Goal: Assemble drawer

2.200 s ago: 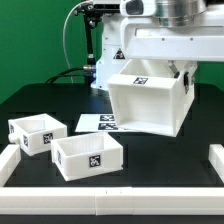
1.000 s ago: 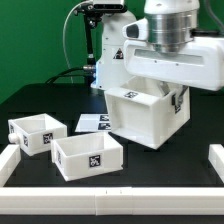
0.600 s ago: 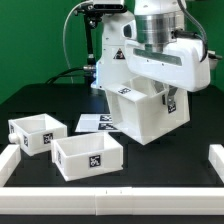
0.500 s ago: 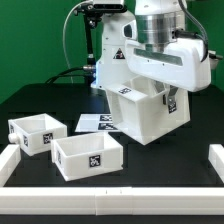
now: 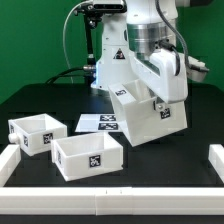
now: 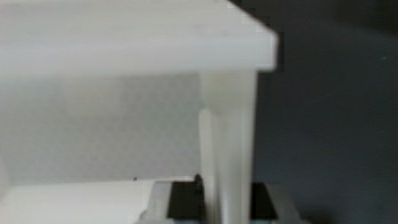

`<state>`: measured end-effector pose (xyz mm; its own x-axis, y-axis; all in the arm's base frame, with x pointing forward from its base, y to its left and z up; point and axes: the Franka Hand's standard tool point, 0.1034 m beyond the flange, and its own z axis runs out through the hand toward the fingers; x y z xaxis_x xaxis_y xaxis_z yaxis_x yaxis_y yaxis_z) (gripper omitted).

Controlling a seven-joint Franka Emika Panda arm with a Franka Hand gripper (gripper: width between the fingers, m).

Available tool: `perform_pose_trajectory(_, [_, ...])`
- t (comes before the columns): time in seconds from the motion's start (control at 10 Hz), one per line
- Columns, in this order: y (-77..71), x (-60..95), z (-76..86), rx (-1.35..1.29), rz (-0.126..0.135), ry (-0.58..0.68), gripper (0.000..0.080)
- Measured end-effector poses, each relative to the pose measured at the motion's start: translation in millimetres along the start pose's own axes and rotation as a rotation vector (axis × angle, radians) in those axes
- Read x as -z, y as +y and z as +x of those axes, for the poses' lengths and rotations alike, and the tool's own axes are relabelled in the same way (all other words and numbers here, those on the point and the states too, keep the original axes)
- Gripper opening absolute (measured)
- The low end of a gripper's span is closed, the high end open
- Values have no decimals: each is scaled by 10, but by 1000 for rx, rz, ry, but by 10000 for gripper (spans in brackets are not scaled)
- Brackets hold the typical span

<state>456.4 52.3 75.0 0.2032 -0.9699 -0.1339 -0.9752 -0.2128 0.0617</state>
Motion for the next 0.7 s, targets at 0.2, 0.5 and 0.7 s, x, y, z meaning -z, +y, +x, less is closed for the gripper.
perform_pose_trajectory(0.2, [2, -9, -9, 2, -2, 0, 66])
perform_pose_trajectory(0.5, [6, -11, -14, -9, -9, -4, 66])
perform_pose_trajectory(0.7, [-55, -27, -7, -155, -40, -16, 66])
